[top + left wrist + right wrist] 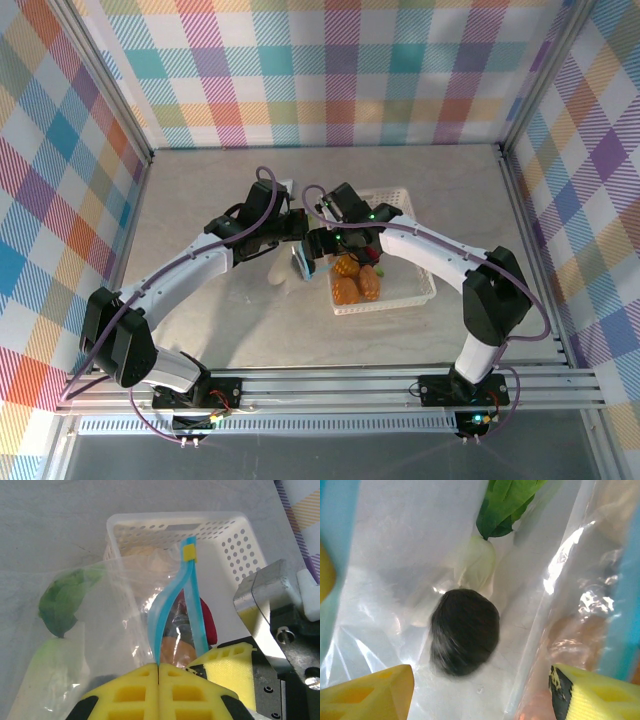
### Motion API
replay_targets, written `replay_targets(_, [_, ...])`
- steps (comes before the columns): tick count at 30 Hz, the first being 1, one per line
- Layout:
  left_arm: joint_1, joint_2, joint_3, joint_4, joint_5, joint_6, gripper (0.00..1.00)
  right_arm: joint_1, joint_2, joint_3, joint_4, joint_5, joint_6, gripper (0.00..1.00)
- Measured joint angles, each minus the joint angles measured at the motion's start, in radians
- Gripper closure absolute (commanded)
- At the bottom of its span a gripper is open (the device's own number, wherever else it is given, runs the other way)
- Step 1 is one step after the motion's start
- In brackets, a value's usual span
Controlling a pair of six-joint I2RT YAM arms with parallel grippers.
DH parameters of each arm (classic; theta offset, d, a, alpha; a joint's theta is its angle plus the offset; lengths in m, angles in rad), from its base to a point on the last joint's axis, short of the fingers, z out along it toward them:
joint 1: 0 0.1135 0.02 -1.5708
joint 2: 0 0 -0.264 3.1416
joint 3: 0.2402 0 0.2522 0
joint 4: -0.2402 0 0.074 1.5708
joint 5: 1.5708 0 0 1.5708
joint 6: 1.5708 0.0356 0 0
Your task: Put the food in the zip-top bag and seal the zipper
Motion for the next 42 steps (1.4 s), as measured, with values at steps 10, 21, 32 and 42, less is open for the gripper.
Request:
replay_targets(10, [0.000, -0.023, 0.000, -0.027, -0.006, 0.001, 0.99, -0.017, -0.085, 0.003, -0.069, 0.084, -0.024, 0.27])
replay_targets(21, [0.001, -0.037, 0.000, -0.050, -0.013, 0.020, 0.99, -0.175, -0.266, -0.145, -0.159, 0.169, -0.030, 0.30])
replay_targets(32, [0.001, -0.037, 0.000, -0.050, -0.013, 0.021, 0.99, -0.175, -0.165, -0.282, -0.195, 0.072, 0.006, 0.30])
replay_targets(42, [0.001, -0.037, 0.000, -0.050, -0.013, 0.023, 0.99, -0.162, -0.121, -0.306, -0.165, 0.006, 0.032, 0.28])
